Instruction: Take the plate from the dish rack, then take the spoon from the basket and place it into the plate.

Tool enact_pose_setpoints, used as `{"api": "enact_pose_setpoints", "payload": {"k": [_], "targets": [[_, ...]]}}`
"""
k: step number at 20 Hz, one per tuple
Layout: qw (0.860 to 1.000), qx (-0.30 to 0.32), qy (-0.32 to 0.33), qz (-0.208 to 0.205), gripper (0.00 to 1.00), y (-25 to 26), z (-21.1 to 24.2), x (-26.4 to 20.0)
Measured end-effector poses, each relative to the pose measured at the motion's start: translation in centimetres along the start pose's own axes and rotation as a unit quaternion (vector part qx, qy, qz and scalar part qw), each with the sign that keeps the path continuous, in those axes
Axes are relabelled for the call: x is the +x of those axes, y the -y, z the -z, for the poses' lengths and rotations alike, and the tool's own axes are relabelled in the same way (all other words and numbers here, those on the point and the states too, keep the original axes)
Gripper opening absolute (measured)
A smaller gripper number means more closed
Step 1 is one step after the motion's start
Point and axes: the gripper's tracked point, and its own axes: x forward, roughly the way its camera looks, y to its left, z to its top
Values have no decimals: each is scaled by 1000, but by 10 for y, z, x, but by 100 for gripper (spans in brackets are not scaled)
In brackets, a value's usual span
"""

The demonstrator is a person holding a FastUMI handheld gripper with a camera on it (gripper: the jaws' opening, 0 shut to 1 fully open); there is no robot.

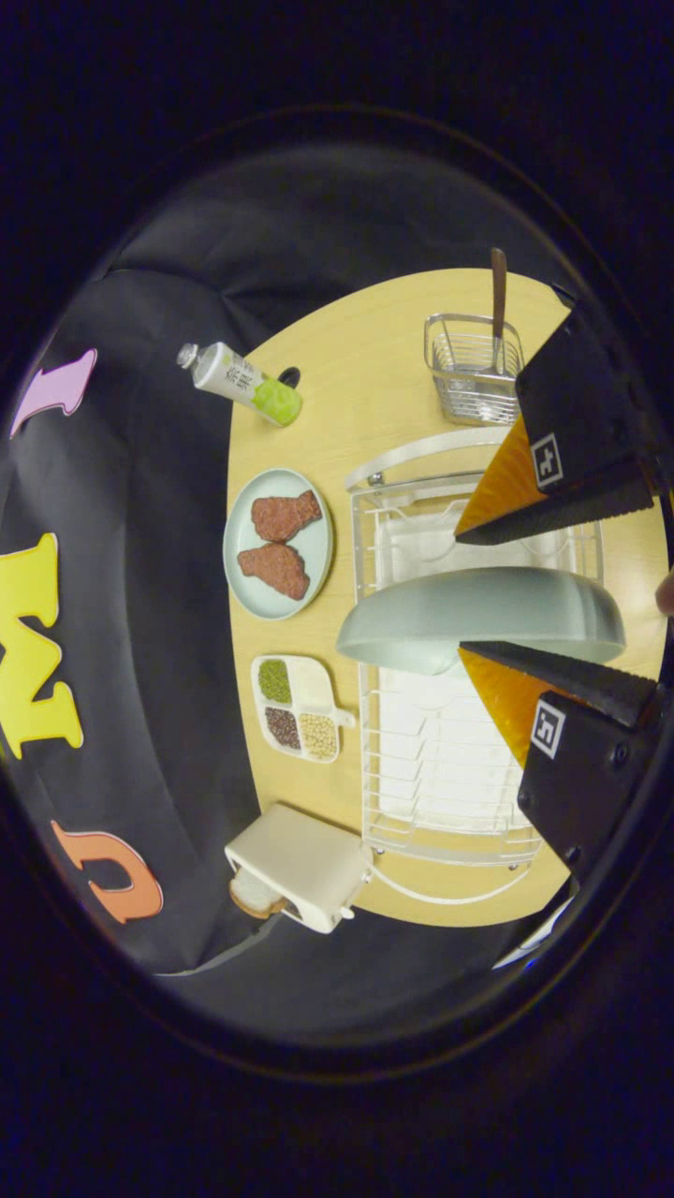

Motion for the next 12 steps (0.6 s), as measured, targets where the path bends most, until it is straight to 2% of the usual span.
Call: {"api": "enact_pose_setpoints", "payload": {"k": [6,8,12], "targets": [[999,6,-1,35,40,-3,-1,-6],[999,2,3,53,35,-4,-2,-11],[995,-15,24,92,31,-3,-10,-25]]}}
